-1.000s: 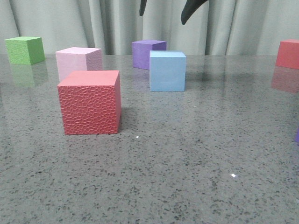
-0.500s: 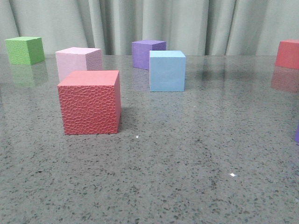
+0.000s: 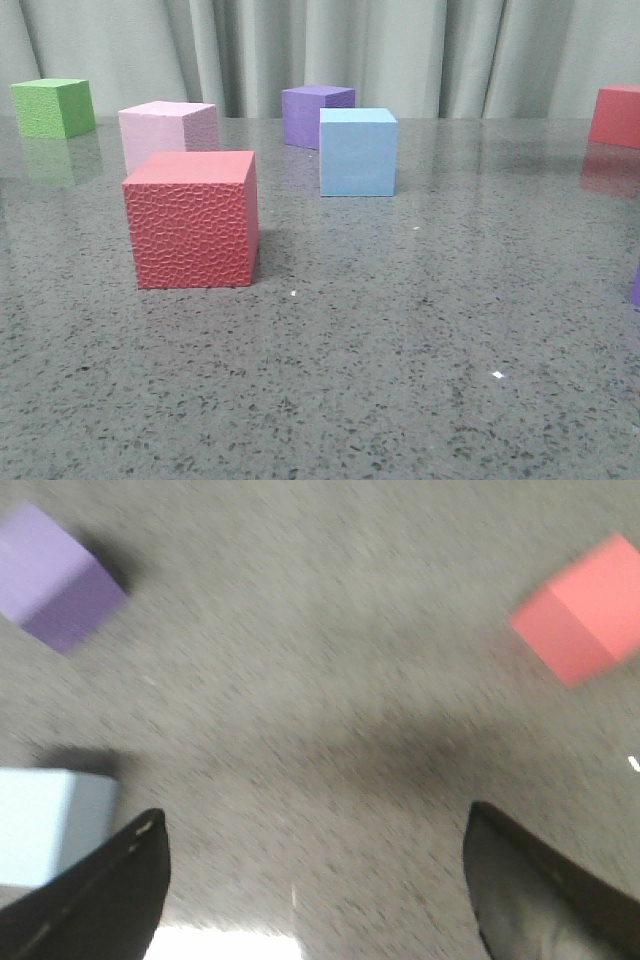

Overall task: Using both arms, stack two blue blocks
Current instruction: 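Open the right gripper and lift it away from the placed cube, then lower the open left gripper onto the second light blue cube and close it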

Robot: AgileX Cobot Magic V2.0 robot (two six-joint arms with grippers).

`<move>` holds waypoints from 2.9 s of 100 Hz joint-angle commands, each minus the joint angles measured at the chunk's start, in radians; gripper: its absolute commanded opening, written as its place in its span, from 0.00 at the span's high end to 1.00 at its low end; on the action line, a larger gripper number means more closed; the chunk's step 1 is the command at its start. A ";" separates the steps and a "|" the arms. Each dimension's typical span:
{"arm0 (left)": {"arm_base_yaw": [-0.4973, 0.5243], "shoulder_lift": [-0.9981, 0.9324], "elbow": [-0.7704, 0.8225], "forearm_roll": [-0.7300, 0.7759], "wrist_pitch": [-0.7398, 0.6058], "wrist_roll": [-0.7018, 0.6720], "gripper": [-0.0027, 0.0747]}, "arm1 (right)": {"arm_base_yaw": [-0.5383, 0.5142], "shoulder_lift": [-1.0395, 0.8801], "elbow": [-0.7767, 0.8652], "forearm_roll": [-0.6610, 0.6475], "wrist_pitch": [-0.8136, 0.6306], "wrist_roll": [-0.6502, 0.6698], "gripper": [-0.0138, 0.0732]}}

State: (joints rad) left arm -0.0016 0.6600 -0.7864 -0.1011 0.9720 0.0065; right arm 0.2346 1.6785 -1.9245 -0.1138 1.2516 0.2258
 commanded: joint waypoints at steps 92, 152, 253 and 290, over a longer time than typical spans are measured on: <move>0.002 0.006 -0.031 -0.015 -0.065 -0.006 0.16 | -0.146 -0.834 0.922 -0.002 -0.337 -0.050 0.15; 0.002 0.018 -0.048 -0.011 -0.126 -0.006 0.16 | -0.146 -0.894 0.930 -0.011 -0.334 -0.050 0.15; 0.002 0.760 -0.571 0.101 -0.115 0.062 0.16 | -0.146 -0.894 0.930 -0.011 -0.342 -0.050 0.15; 0.002 0.886 -0.578 0.114 -0.130 0.062 0.16 | -0.146 -0.894 0.930 -0.011 -0.342 -0.050 0.15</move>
State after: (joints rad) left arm -0.0016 1.5614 -1.3314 0.0094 0.8933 0.0656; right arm 0.0938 0.7927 -0.9718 -0.1075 0.9725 0.1827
